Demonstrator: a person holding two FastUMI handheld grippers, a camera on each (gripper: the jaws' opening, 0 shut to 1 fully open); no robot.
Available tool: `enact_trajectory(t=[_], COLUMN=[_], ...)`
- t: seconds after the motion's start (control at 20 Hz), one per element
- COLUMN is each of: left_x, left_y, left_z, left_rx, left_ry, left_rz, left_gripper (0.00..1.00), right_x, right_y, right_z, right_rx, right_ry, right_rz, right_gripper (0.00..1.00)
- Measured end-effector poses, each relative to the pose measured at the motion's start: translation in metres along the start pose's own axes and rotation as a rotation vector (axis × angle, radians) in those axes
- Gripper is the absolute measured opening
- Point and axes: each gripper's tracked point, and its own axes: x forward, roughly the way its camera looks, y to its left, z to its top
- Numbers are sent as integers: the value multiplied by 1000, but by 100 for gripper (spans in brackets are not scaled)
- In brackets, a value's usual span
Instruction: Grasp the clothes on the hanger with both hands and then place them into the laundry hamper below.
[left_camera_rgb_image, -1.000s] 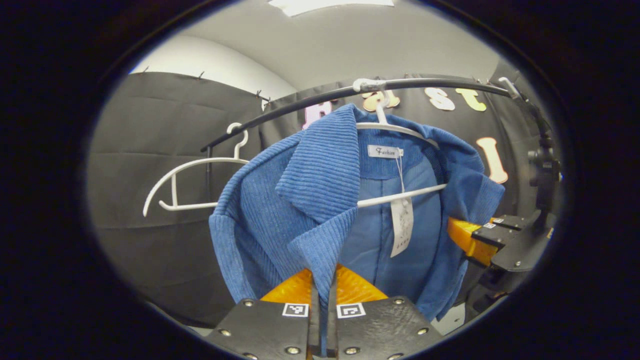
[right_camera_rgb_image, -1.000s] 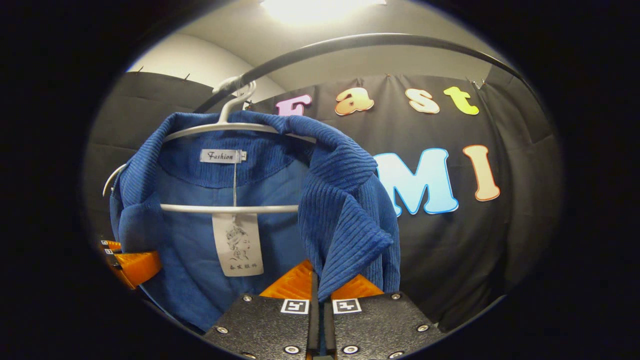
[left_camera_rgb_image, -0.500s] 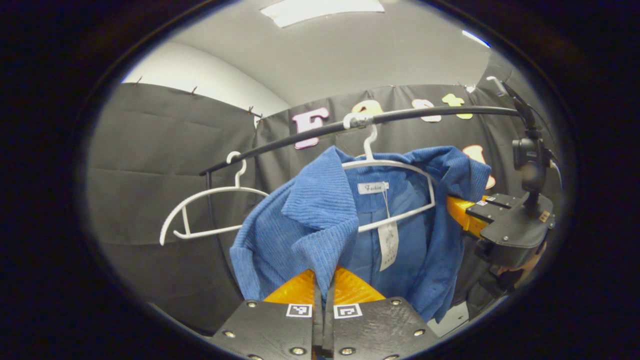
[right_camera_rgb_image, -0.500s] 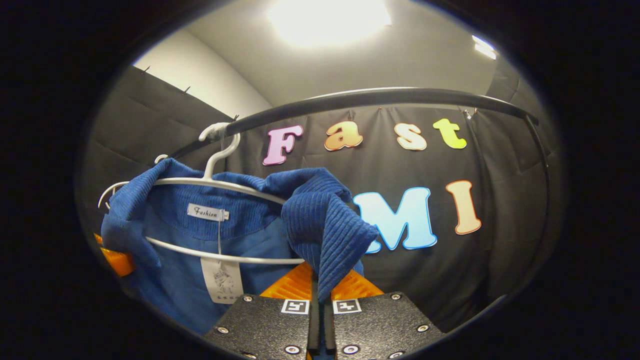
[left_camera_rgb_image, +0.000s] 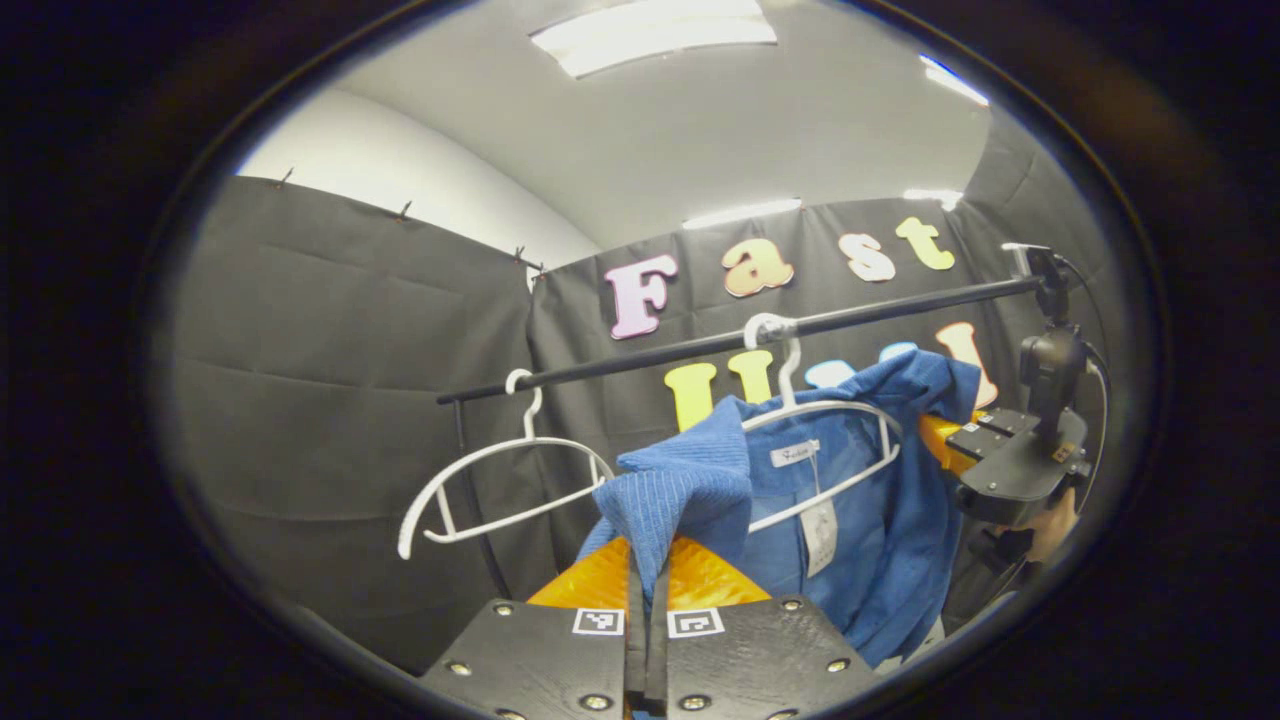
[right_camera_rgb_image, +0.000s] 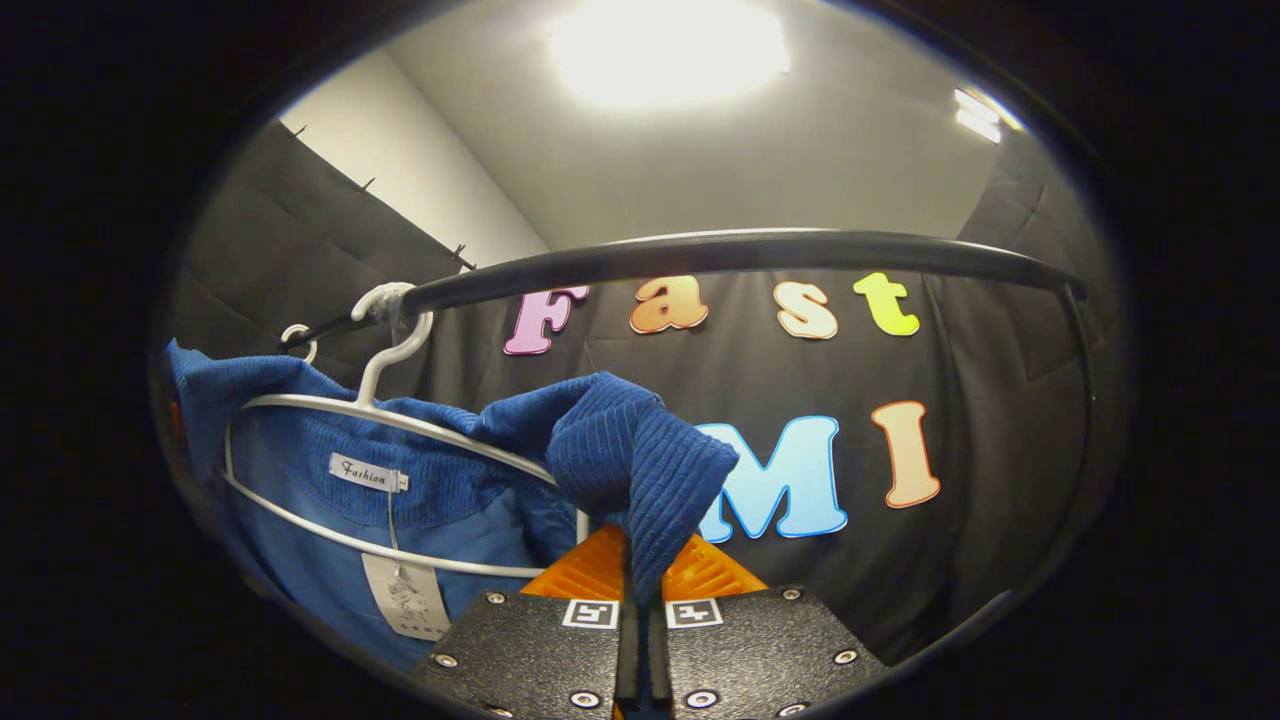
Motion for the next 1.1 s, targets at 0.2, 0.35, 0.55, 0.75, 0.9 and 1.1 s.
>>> enact_trajectory(t=[0.2, 0.35, 0.55, 0.75, 0.9, 1.1], left_x=[7, 14, 20, 37, 56, 79], left_y=[27, 45, 80, 103, 131, 135], left_z=[10, 20, 37, 40, 50, 43], left_rx=[-14, -2, 96, 144, 256, 345], left_ry=[-7, -19, -44, -28, -53, -23], left_rz=[29, 29, 65, 66, 131, 124], left_gripper=[5, 5, 5, 5, 4, 5], right_x=[13, 22, 29, 37, 42, 44], right_y=[-18, -22, -20, -26, -39, -36], right_z=[11, 15, 12, -9, -27, -46], right_rx=[-21, -49, -82, -91, -94, -113], right_ry=[-28, -41, -47, -5, 29, 58], right_rz=[-31, -30, -18, -26, -52, -22], right_gripper=[3, 3, 3, 3, 3, 3])
